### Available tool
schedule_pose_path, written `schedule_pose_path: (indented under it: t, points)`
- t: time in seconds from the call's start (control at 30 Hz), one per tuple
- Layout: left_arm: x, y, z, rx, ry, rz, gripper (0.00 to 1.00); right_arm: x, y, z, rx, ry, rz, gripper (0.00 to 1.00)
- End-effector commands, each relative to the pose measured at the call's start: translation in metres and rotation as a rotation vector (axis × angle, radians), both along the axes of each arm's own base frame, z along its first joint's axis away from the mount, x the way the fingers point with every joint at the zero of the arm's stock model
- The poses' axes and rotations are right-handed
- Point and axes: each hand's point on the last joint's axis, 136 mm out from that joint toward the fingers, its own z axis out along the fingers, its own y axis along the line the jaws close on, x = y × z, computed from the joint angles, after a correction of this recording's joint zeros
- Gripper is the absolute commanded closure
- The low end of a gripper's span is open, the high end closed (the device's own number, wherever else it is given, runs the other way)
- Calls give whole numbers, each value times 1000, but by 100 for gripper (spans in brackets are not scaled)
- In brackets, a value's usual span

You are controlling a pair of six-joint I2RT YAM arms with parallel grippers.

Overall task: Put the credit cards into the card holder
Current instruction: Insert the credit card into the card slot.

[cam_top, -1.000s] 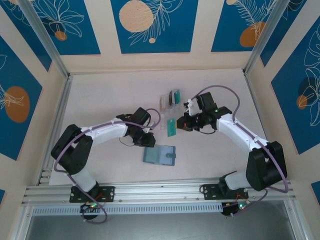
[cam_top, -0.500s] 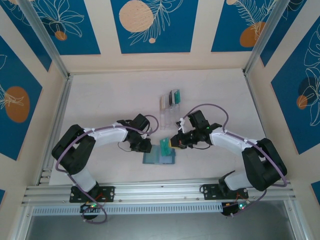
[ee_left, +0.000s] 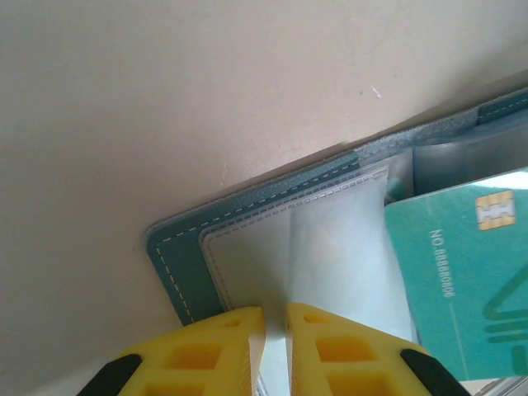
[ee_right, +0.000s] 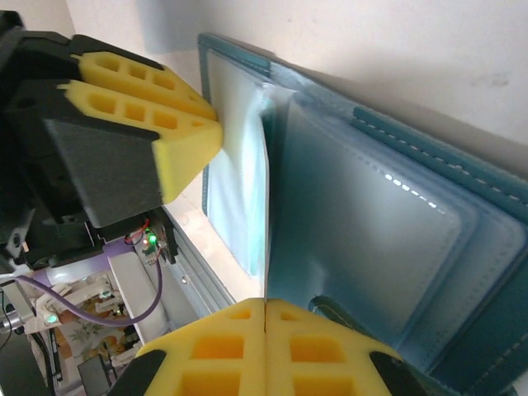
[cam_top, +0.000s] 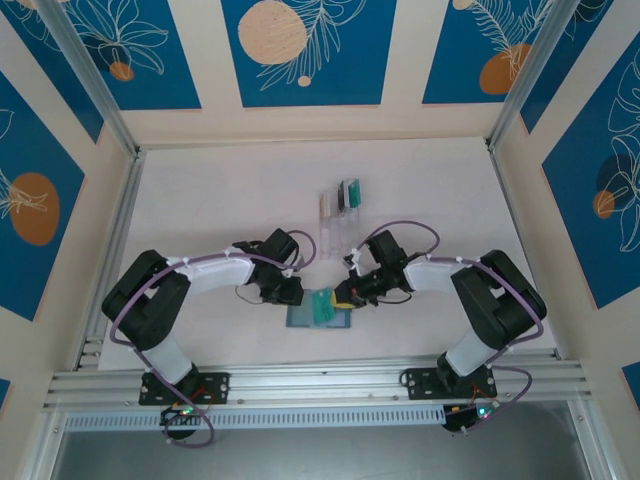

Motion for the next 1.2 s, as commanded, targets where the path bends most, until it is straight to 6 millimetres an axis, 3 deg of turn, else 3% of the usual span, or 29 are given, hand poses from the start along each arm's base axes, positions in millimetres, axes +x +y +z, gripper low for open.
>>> schedule_pose_path:
  t: [0.0, 0.4, 1.17]
  points:
    - [-14, 15, -23, 73, 42, 10, 84, -7, 2, -5, 15, 34, 11, 100]
    - [-15, 14, -24, 62, 46, 18, 84, -4, -6, -8, -31, 31, -5, 100]
    - [-24, 21, -26, 53, 61, 50, 84, 16, 13, -13, -83, -27, -99, 100]
